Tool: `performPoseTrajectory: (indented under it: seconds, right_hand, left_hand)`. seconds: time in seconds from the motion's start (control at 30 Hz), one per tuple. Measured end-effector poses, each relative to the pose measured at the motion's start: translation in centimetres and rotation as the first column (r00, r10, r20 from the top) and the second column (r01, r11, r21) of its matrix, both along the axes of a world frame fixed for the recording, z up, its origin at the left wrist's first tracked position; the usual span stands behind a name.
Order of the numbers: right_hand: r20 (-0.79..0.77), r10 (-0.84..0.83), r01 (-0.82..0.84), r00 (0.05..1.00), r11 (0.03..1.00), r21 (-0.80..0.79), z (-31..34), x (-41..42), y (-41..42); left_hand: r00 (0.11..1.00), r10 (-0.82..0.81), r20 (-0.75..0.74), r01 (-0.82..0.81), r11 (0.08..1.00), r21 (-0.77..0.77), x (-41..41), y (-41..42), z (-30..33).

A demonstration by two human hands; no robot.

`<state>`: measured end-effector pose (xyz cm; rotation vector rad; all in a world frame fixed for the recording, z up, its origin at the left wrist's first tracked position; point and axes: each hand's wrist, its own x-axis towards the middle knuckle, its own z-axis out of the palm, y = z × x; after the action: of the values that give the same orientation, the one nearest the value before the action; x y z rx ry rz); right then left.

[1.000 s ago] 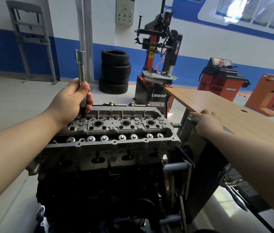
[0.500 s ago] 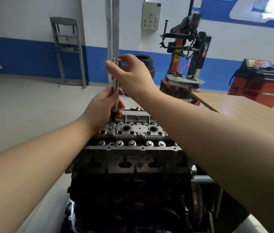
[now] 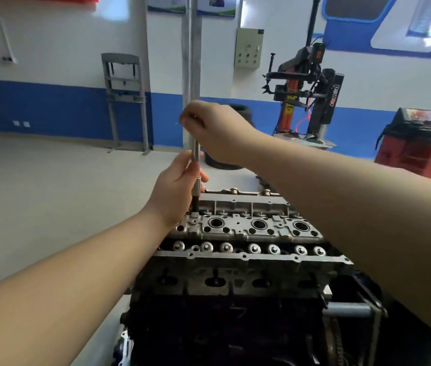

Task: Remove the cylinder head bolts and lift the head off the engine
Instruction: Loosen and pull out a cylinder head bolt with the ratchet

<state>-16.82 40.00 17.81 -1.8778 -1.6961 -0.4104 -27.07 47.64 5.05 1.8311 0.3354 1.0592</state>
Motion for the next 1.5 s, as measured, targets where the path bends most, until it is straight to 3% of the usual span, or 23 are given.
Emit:
performPoseTrajectory:
  seconds: [0.03,0.1,0.17,0.23,0.47,0.57,0.7,0.77,0.87,1.03,1.13,1.23,1.37,1.5]
  right_hand:
    - [-0.218,0.099,-0.08,0.971,0.992,0.096,-1.2,-0.1,0.3]
    - [-0.568,0.26,-0.096,0.781,0.949,0.302,-4.8,-0.4,0.6]
    - [-0.705,0.275,-0.043,0.654,0.944,0.329,-8.8,-0.7,0.7]
    - [-0.759,0.237,-0.045,0.607,0.963,0.265,-11.6,-0.8,0.9]
    - [-0.782,0.31,-0.041,0.54,0.938,0.344,-12.6,-0.9,0.8]
    - [-0.803,0.336,-0.045,0.493,0.931,0.362,-12.8,-0.8,0.7]
    - [-0.824,0.346,-0.057,0.449,0.931,0.36,-12.7,-0.9,0.8]
    - [-0.805,0.269,-0.024,0.529,0.953,0.303,-12.8,-0.8,0.8]
    - [-0.704,0.112,0.085,0.701,0.968,0.238,-12.8,-0.8,0.9]
    - [-0.632,0.043,0.138,0.774,0.962,0.234,-12.7,-0.9,0.4]
    - [-0.65,0.059,0.141,0.758,0.958,0.251,-12.6,-1.0,0.2]
    - [-0.662,0.096,0.073,0.743,0.972,0.223,-12.5,-0.8,0.1]
    - [-0.685,0.201,-0.098,0.701,0.977,0.187,-11.9,-0.3,-0.1]
    - [-0.718,0.278,-0.335,0.638,0.94,0.066,-9.3,1.7,-0.5]
  left_hand:
    - [1.0,0.013,0.005,-0.013,1.0,0.0,0.0,0.0,0.0]
    - [0.999,0.045,0.003,-0.045,0.998,0.045,0.0,0.1,0.0]
    - [0.996,0.094,-0.011,-0.092,0.991,0.099,0.1,0.4,0.0]
    - [0.986,0.164,-0.032,-0.157,0.976,0.149,0.3,0.7,-0.1]
    - [0.989,0.148,-0.018,-0.146,0.985,0.09,-0.2,1.1,0.1]
    - [0.998,0.059,-0.012,-0.059,0.998,0.021,-0.8,1.4,1.7]
    - [0.991,-0.072,0.115,0.083,0.992,-0.1,-1.8,1.2,6.6]
    - [0.989,-0.133,0.069,0.136,0.99,-0.041,-2.0,0.8,8.8]
    - [0.994,-0.08,-0.071,0.087,0.99,0.107,-2.3,0.2,10.7]
    - [0.976,0.015,-0.219,0.023,0.985,0.171,-2.7,-0.5,12.0]
    - [0.958,0.071,-0.277,-0.016,0.981,0.196,-2.5,-0.6,12.4]
    - [0.947,0.086,-0.309,-0.039,0.987,0.155,-2.3,-0.9,12.8]
    - [0.948,-0.009,-0.32,0.024,0.999,0.042,-2.4,-1.1,12.8]
    - [0.955,0.046,-0.294,-0.008,0.992,0.128,-3.0,-0.9,12.1]
